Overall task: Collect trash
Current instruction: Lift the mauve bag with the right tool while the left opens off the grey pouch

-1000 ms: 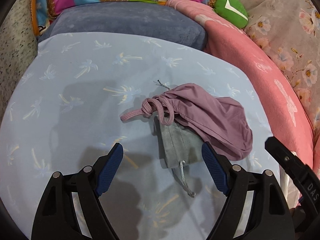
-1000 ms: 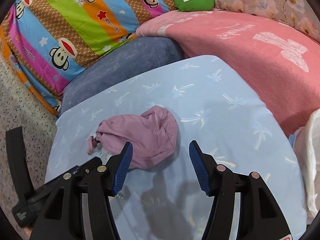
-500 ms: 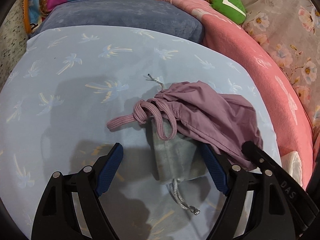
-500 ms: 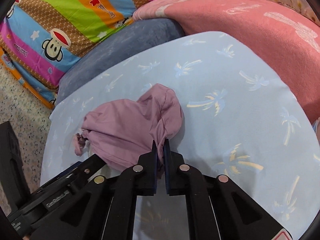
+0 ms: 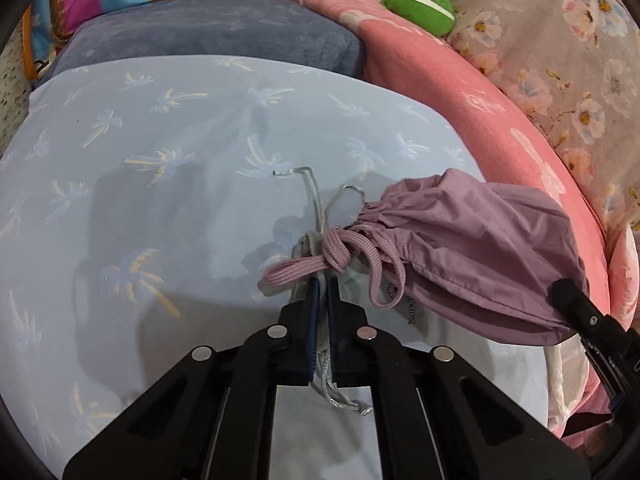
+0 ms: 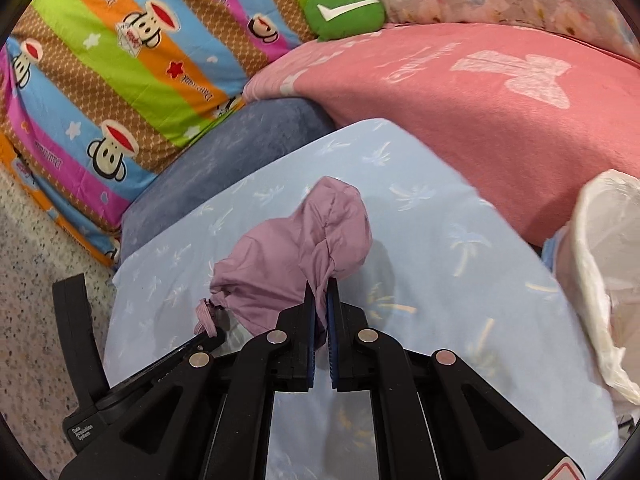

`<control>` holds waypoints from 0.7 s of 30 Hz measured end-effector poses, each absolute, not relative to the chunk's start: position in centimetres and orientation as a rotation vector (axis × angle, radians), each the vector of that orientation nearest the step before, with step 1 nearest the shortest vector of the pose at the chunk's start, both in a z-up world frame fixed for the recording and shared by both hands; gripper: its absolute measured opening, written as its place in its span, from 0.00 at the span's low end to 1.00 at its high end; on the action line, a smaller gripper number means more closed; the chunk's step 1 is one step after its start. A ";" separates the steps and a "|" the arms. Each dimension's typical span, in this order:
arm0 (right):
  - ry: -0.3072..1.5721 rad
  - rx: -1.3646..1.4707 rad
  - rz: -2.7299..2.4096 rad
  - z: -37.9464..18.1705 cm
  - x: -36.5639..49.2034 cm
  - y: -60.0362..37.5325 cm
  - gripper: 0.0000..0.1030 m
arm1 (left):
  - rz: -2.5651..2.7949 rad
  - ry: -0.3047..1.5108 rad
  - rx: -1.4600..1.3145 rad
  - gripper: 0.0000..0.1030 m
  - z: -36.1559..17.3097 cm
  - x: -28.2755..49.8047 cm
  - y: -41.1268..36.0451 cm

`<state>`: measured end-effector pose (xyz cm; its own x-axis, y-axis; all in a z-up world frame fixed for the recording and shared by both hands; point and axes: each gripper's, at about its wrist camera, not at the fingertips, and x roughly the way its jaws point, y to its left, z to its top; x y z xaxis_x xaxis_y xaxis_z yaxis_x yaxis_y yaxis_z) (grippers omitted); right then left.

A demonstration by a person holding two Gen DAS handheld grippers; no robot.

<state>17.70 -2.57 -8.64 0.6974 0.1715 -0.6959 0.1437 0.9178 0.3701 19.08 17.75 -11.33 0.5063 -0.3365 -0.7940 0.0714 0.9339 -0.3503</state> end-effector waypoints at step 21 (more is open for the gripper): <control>0.683 0.541 -0.075 -6.0 7.6 -11.4 0.05 | -0.329 1.044 -0.229 0.04 -10.4 12.7 12.0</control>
<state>7.64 -11.41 -6.04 0.7788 0.1070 -0.6181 0.2392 0.8603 0.4502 12.75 12.01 -10.37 0.4610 -0.3722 -0.8055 0.1568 0.9277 -0.3389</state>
